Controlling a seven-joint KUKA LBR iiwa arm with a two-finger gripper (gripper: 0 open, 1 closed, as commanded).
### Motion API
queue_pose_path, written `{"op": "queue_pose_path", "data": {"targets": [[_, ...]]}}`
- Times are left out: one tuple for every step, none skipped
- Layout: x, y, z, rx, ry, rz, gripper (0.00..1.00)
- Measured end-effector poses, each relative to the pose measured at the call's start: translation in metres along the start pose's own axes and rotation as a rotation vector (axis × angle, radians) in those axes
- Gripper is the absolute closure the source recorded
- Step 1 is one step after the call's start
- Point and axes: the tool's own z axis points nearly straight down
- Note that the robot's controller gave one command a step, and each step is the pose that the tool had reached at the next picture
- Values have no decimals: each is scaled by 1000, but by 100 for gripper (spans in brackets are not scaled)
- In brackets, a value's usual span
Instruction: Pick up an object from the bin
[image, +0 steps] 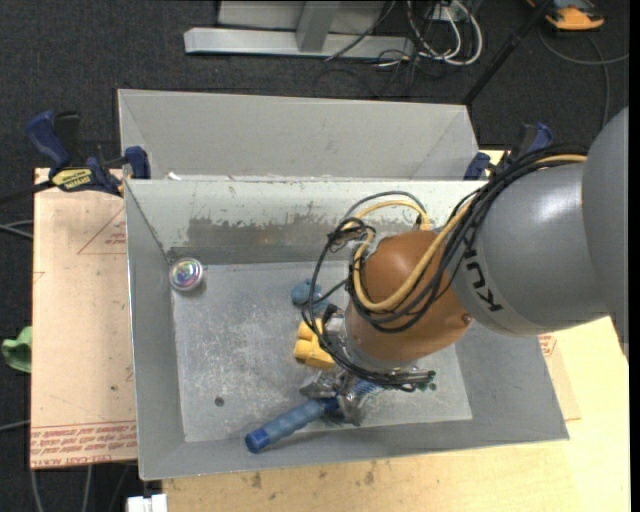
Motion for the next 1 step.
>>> {"op": "queue_pose_path", "data": {"targets": [[-6, -4, -221, 4, -4, 20, 100]]}}
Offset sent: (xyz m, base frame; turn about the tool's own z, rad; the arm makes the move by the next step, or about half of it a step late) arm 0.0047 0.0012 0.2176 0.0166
